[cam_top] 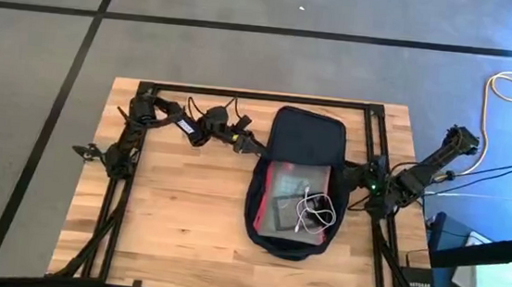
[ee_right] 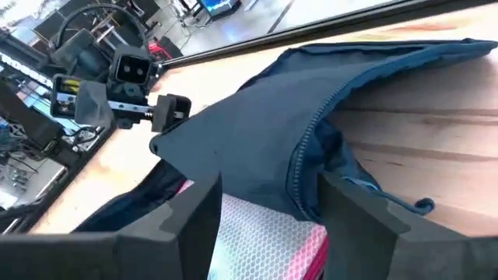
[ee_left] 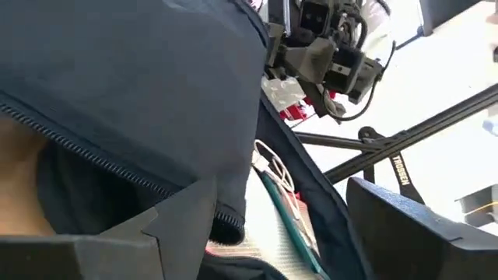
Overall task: Unpack backpack
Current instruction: Close the blue backpack
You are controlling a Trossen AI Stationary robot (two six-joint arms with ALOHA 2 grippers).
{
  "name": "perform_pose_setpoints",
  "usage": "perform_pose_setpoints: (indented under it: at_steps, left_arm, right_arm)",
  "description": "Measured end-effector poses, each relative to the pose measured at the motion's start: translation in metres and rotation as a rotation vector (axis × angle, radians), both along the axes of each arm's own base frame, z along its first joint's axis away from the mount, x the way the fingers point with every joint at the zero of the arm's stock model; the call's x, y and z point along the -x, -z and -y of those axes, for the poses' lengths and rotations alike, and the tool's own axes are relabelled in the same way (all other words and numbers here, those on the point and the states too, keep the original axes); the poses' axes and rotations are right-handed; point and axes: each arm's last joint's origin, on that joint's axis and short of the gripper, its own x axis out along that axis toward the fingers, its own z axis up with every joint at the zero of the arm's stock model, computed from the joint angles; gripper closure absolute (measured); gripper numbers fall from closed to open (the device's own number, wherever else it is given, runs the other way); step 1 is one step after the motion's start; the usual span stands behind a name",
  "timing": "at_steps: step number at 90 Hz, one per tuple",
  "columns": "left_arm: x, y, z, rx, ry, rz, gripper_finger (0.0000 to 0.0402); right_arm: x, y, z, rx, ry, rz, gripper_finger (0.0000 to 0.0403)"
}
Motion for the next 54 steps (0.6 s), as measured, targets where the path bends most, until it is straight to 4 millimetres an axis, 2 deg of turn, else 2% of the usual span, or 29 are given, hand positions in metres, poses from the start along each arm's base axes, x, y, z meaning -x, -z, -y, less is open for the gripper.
perform_pose_setpoints:
  at_steps: [17, 36, 54]
  left_arm:
    - [0.014, -0.008, -0.011, 0.024, -0.028, 0.093, 0.013]
    - [0.032, 0.013, -0.013, 0.056, -0.111, -0.024, 0.013]
    - [0.022, 0.011, 0.002, 0.015, -0.084, -0.008, 0.013]
  right_arm:
    - [-0.001, -0.001, 0.0, 0.001, 0.018, 0.036, 0.021]
    - [-0.005, -0.005, -0.004, -0.007, 0.001, 0.07, 0.021]
    - [-0.007, -0.005, -0.005, 0.007, -0.008, 0.062, 0.021]
